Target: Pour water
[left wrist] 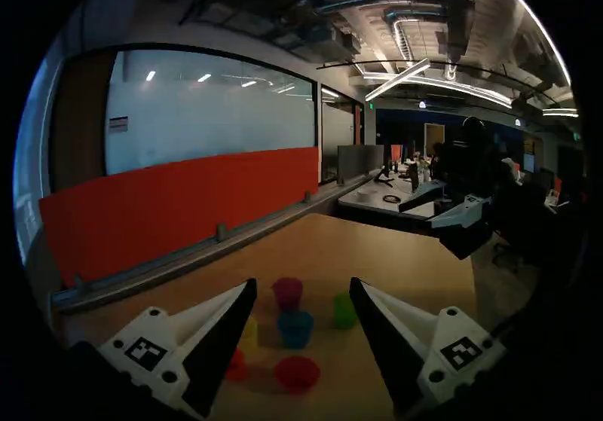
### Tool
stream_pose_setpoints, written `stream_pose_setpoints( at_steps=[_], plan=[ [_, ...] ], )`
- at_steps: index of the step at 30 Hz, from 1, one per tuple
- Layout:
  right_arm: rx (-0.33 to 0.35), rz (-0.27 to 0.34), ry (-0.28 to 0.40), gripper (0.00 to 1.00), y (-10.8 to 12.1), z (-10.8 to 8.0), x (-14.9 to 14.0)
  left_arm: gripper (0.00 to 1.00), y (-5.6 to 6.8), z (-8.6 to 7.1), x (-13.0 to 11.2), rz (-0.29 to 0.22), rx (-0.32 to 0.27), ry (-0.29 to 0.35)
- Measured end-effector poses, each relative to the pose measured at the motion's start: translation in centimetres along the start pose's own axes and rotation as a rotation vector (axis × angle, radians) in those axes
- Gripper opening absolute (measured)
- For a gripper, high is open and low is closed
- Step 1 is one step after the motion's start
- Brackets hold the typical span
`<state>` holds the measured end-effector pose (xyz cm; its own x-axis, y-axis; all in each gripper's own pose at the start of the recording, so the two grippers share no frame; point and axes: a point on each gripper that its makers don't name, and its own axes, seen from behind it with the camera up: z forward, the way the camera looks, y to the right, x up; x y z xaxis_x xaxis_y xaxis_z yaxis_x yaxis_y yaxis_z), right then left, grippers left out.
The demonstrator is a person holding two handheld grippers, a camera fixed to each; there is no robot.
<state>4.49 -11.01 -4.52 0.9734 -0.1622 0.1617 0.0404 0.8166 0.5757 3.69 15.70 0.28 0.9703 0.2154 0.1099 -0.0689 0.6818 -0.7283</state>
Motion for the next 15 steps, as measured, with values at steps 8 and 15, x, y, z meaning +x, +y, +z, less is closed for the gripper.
stream_pose_setpoints(
  at_steps=[8, 15],
  plan=[
    [0.012, -0.003, -0.043, 0.99, -0.4, 0.6, -2.1, 0.91, 0.3, 2.1, -2.4, 0.042, -0.036, -0.101],
    [0.011, -0.009, -0.059, 0.99, -0.5, 1.2, -3.4, 0.91, 0.4, 3.9, -4.4, 0.058, -0.06, -0.165]
  ],
)
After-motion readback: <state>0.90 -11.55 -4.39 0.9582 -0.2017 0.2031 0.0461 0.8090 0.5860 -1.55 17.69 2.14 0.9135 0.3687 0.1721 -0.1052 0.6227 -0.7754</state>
